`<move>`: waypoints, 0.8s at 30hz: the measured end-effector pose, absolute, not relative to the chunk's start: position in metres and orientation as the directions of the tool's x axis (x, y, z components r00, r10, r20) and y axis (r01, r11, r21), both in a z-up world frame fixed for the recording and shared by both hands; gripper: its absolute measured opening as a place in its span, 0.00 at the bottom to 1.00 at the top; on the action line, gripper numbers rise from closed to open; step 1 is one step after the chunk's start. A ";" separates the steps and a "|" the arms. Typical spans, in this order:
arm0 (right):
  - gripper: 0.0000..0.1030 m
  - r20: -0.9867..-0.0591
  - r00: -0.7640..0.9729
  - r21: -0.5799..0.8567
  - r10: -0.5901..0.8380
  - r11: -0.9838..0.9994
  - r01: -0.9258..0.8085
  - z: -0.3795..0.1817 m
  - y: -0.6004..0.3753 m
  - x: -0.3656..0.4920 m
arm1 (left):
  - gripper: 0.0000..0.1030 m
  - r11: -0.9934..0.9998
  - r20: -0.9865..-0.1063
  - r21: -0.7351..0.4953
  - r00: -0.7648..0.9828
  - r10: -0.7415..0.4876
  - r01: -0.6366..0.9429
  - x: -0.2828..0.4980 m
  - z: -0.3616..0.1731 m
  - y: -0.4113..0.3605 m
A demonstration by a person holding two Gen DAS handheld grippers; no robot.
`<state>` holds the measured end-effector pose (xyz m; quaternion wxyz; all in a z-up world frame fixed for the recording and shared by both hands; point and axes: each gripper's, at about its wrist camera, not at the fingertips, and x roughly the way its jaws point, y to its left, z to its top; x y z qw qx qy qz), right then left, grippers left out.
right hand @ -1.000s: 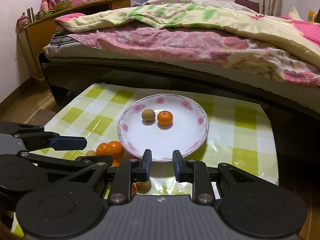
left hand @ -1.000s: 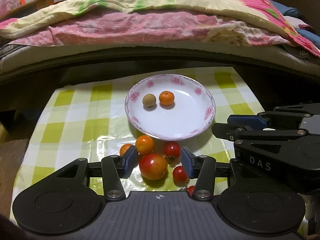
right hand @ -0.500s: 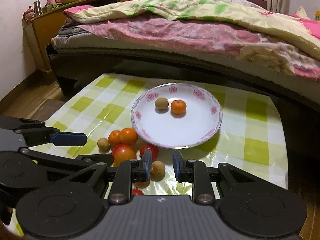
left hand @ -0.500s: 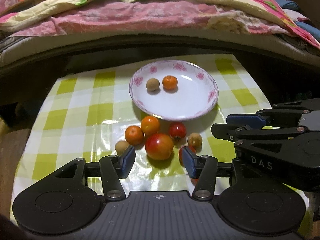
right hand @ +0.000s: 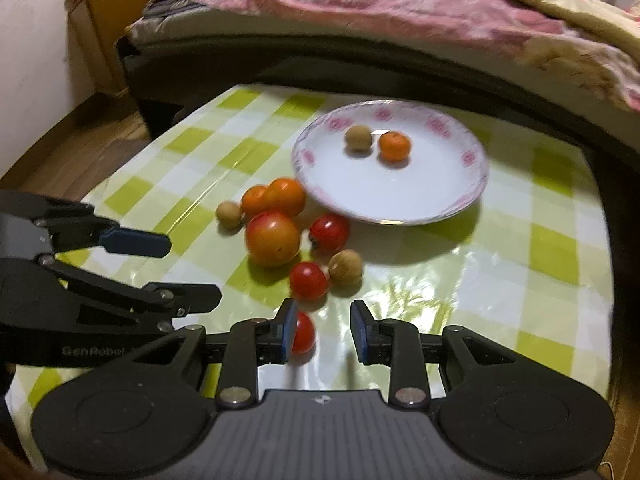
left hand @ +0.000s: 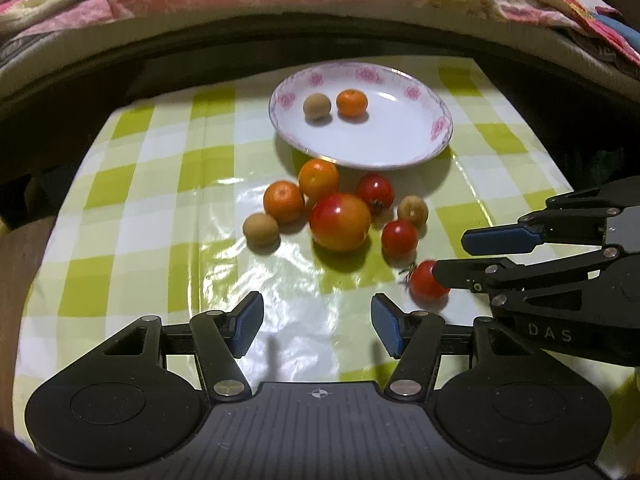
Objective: Organize fruits
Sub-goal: 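Grasp a red cherry tomato with the right gripper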
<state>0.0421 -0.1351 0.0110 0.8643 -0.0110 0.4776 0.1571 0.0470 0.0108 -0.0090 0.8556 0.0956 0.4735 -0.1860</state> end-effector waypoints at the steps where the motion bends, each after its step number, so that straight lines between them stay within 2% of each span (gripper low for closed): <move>1: 0.32 -0.832 0.485 0.135 0.269 0.947 -0.293 0.009 -0.133 0.042 | 0.66 0.912 -0.848 -0.014 0.479 -0.228 0.410 0.046 -0.011 0.012; 14: 0.32 -0.857 0.418 0.167 0.301 0.930 -0.326 -0.015 -0.125 0.053 | 0.68 0.917 -0.839 -0.038 0.486 -0.245 0.397 0.058 -0.018 0.024; 18: 0.30 -0.861 0.415 0.165 0.295 0.933 -0.321 -0.014 -0.126 0.053 | 0.67 0.905 -0.816 0.002 0.523 -0.244 0.426 0.071 -0.023 0.023; 21: 0.30 -0.861 0.411 0.171 0.299 0.932 -0.319 -0.013 -0.128 0.053 | 0.63 0.884 -0.810 0.054 0.538 -0.233 0.465 0.086 -0.029 0.020; 24: 0.30 -0.861 0.406 0.183 0.306 0.932 -0.313 -0.013 -0.132 0.054 | 0.60 0.881 -0.813 0.036 0.526 -0.249 0.473 0.103 -0.033 0.022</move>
